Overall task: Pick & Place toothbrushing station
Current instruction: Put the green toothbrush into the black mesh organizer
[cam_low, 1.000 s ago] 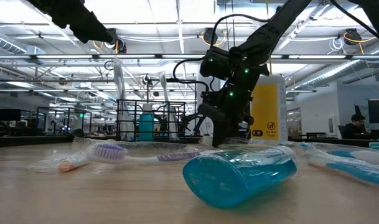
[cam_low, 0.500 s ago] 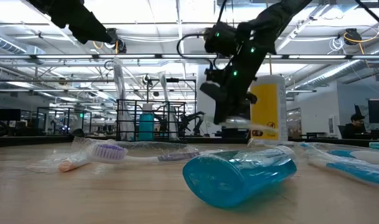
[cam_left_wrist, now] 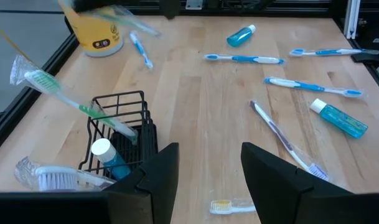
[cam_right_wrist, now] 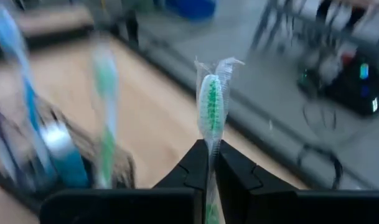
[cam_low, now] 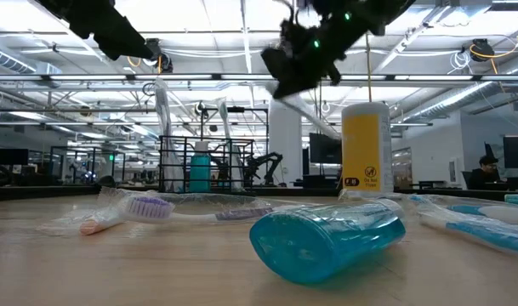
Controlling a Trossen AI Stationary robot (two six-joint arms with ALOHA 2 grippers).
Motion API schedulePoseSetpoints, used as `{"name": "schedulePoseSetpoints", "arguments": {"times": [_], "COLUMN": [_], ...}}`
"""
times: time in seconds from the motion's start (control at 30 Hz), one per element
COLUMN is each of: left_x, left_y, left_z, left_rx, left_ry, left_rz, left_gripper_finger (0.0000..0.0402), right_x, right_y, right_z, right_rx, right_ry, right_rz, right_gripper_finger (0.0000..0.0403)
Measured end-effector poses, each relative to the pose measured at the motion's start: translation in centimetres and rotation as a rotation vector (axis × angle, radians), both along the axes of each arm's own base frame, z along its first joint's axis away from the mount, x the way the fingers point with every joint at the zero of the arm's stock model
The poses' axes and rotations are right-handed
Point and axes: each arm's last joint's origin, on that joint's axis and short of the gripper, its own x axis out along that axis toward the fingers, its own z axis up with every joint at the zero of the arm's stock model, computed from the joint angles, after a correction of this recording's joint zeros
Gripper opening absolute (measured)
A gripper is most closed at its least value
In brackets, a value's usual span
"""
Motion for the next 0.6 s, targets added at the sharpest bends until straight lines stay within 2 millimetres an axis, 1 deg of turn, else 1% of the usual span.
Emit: {"name": "schedulePoseSetpoints", "arguments": {"times": [0.13,0.2,0.37,0.47,0.6], "left_x": [0.0,0.0,0.0,0.0,0.0], "left_y": [0.0,0.0,0.0,0.0,0.0], "left_z": [0.0,0.0,0.0,0.0,0.0], "left_rx": [-0.001,-0.001,0.002,0.005,0.005], "left_ry": [-0.003,-0.003,-0.003,-0.003,-0.003], "left_rz": [0.0,0.0,-0.001,-0.002,-0.003], "left_gripper_finger": [0.0177,0.0177,0.0177,0.0177,0.0177], "right_x": [1.0,1.4,1.8,2.4,3.6], "right_y": [0.8,1.1,1.6,1.9,2.1], "right_z": [2.0,2.6,3.5,3.6,2.4], "right_rx": [-0.146,-0.21,-0.252,-0.24,-0.259], "right_ry": [-0.116,-0.157,-0.257,-0.342,-0.384], "right_rz": [0.078,0.098,0.142,0.244,0.385], "right_gripper_finger": [0.0012,0.0012,0.0012,0.0012,0.0012]}}
